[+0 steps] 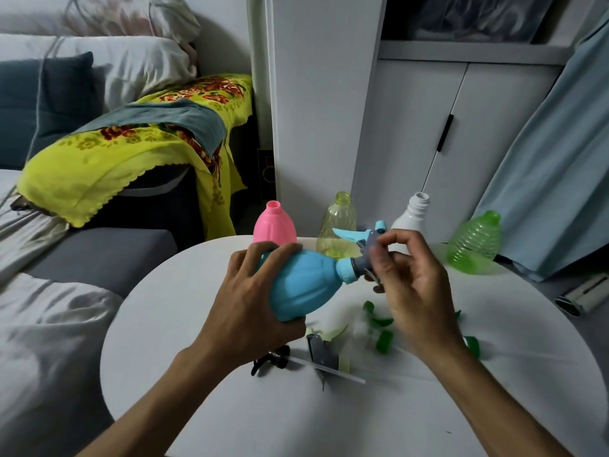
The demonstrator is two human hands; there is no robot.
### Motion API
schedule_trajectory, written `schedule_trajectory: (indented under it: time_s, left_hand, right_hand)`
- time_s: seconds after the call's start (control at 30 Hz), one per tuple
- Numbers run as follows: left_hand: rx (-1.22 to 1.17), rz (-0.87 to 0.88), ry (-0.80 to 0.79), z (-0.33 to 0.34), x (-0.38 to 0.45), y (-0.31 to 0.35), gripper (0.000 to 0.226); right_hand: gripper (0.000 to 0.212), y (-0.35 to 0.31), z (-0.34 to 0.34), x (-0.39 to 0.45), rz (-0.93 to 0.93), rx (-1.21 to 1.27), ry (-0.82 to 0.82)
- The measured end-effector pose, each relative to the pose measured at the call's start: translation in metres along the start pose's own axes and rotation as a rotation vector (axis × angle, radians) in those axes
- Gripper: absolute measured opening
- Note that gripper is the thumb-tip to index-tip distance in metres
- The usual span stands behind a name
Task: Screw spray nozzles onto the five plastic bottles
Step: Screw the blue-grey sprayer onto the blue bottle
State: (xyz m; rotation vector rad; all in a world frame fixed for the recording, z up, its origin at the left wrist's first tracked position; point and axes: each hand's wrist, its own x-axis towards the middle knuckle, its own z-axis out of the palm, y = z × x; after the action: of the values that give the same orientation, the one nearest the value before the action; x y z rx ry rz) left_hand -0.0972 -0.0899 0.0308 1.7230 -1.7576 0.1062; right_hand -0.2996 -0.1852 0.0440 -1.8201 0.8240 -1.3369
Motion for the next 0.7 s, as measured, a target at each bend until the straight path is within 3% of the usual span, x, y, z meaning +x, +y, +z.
schedule_trajectory:
  time_s: [0.03,0.13,0.2,0.47,0.7]
  left_hand:
    - [-0.015,-0.01,0.005,-0.001,0.0,-0.001,0.094]
    - [-0.032,-0.022,0.006,-0.004,0.0,-0.005,0.094]
    - [-0.033,-0.018,-0.012,-0.004,0.0,-0.005,0.095]
    - [-0.136,-0.016,-0.124,-0.013,0.006,0.003,0.095]
    - [-0.139,-0.059,-0.283,-0.031,0.015,0.004,0.095]
  right_hand:
    - [0.012,0.0,-0.005,0.002,0.002,-0.008,-0.055]
    - [0.034,0.002,-0.022,0.006,0.015,-0.051,-0.257]
    - [0.037,0.003,-0.029,0.007,-0.062,-0.191,-0.295]
    - [0.035,0.006,-0.041,0.009,-0.328,-0.388,-0.151]
    - [0.026,0.008,-0.046,0.012,-0.348,-0.426,-0.142]
